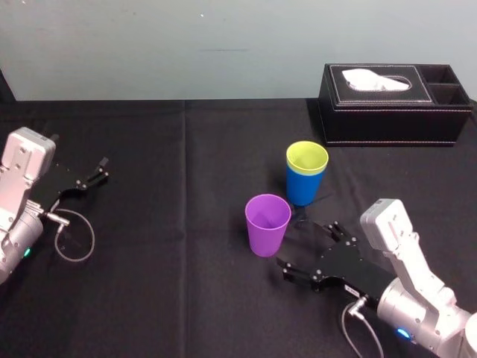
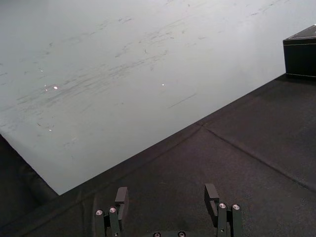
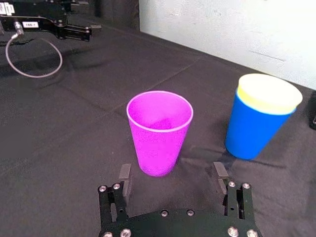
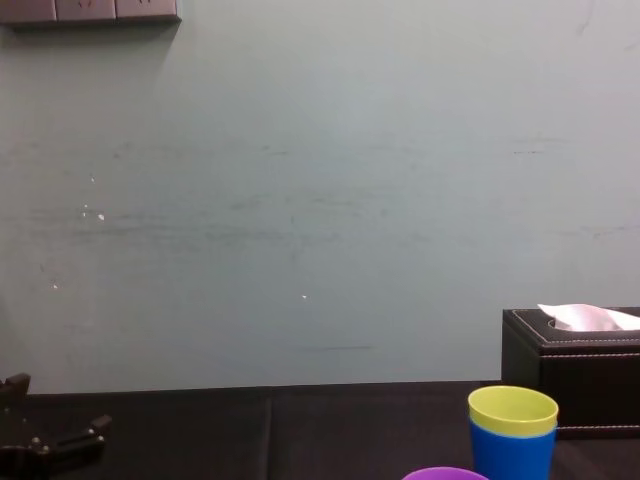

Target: Stack the three plastic cups sequentially using one hand.

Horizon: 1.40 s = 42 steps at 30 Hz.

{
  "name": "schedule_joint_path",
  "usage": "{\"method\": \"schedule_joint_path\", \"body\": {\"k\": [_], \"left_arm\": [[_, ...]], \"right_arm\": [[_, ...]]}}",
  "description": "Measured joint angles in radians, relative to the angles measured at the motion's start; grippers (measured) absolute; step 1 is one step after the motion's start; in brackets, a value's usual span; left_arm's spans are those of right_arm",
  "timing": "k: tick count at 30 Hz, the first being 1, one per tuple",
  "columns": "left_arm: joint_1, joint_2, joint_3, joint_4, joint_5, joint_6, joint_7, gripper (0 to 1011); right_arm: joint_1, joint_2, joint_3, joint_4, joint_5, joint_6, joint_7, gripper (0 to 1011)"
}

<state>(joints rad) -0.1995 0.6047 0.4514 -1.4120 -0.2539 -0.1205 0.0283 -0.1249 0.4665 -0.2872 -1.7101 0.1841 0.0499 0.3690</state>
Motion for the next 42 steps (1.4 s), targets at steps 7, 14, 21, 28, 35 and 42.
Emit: {"method": "schedule_joint_path", "body": {"k": [7, 14, 21, 28, 35, 42], "left_arm": [[0.0, 0.0, 0.0, 0.0, 0.0, 0.0, 0.0, 1011], [0.0, 0.0, 0.0, 0.0, 0.0, 0.0, 0.0, 1011], [0.0, 0.0, 0.0, 0.0, 0.0, 0.0, 0.0, 1011], [0.0, 0.0, 0.0, 0.0, 0.0, 0.0, 0.0, 1011], [0.0, 0.0, 0.0, 0.0, 0.0, 0.0, 0.0, 1011], [0.0, 0.0, 0.0, 0.0, 0.0, 0.0, 0.0, 1011]], "right_arm": [[0.035, -0.027, -0.021, 0.034, -0.01, -0.014, 0.0, 1003], [0.069, -0.055, -0.034, 0.073, -0.018, -0.033, -0.004, 1003], [0.102, -0.077, -0.047, 0.11, -0.016, -0.04, 0.002, 1003], [0.139, -0.096, -0.058, 0.142, -0.007, -0.043, 0.008, 1003], [0.159, -0.107, -0.066, 0.149, 0.005, -0.043, 0.014, 1002], [0.161, -0.11, -0.076, 0.148, 0.012, -0.042, 0.017, 1003]]}}
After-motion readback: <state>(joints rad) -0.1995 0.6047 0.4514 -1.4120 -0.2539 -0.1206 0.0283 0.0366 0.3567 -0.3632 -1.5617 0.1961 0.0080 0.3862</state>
